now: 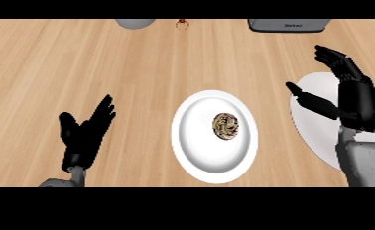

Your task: Pick the cupcake from the plate and place it in the plate

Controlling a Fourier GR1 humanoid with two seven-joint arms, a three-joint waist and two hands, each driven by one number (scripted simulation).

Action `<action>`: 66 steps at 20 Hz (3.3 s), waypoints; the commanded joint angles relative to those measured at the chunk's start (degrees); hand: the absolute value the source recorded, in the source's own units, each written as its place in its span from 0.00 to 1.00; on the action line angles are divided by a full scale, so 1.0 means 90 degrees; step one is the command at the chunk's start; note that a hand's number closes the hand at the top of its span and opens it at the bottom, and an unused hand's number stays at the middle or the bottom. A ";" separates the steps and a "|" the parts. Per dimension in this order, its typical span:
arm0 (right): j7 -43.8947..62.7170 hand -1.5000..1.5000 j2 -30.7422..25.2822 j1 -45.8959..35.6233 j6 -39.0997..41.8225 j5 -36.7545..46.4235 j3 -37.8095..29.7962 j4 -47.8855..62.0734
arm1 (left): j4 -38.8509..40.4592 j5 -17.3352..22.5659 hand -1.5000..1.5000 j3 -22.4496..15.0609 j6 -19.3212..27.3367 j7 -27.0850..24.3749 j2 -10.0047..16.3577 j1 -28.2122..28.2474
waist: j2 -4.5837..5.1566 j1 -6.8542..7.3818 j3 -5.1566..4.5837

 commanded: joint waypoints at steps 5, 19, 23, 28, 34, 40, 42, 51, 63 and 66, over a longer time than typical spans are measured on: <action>0.0902 0.00 -0.0669 0.0403 0.0690 0.0480 0.0359 -0.1056 | -0.0155 0.0080 0.50 0.0106 -0.0327 0.0173 -0.0006 0.0290 | -0.0048 -0.0074 0.0003; 0.4706 0.00 -0.1022 -0.0057 0.2238 0.2242 0.2535 -0.2438 | 0.0241 -0.0109 0.50 0.0149 -0.0387 -0.0454 -0.0213 0.0396 | -0.0039 -0.0032 0.0001; 0.4845 0.00 -0.0420 -0.0025 0.2206 0.2798 0.3004 -0.2087 | -0.0458 -0.0264 0.50 -0.0024 -0.0048 0.0329 -0.0384 0.0363 | -0.0037 -0.0020 0.0008; 0.4878 0.00 0.0024 -0.0290 0.2203 0.3455 0.3039 -0.1412 | 0.0509 -0.0502 0.50 0.0156 -0.0042 -0.0114 -0.0671 -0.0178 | -0.0021 -0.0051 0.0007; 0.5128 0.00 0.0668 -0.0164 0.2554 0.3657 0.3221 -0.1289 | 0.0363 -0.0369 0.50 0.0307 -0.0349 0.0038 -0.0675 -0.0118 | -0.0026 -0.0044 0.0007; 0.4782 0.00 0.1226 -0.0128 0.2311 0.4256 0.3224 -0.0704 | 0.0018 -0.0513 0.50 0.0529 -0.0492 0.0155 -0.0510 0.0017 | -0.0025 -0.0026 0.0009; 0.4964 0.00 0.1161 -0.0365 0.2695 0.4277 0.2914 -0.0779 | -0.0274 -0.0546 0.50 0.0396 -0.0604 -0.0086 -0.0595 0.0625 | -0.0028 -0.0017 0.0008; 0.4629 0.00 0.0946 0.0048 0.2650 0.4937 0.2726 -0.0551 | -0.0477 -0.0680 0.50 0.0482 -0.0569 0.0496 -0.0656 0.0368 | -0.0031 -0.0032 0.0009; 0.4208 1.00 0.1732 -0.0715 0.2650 0.5636 0.2944 0.1522 | -0.0187 -0.0843 0.50 0.0615 -0.0668 0.0145 -0.0821 0.0419 | -0.0015 0.0004 0.0008; 0.3839 1.00 0.1472 -0.0487 0.2690 0.5789 0.2910 0.0937 | -0.0238 -0.0751 0.50 0.0725 -0.0765 0.0222 -0.0837 0.0303 | -0.0030 -0.0033 0.0008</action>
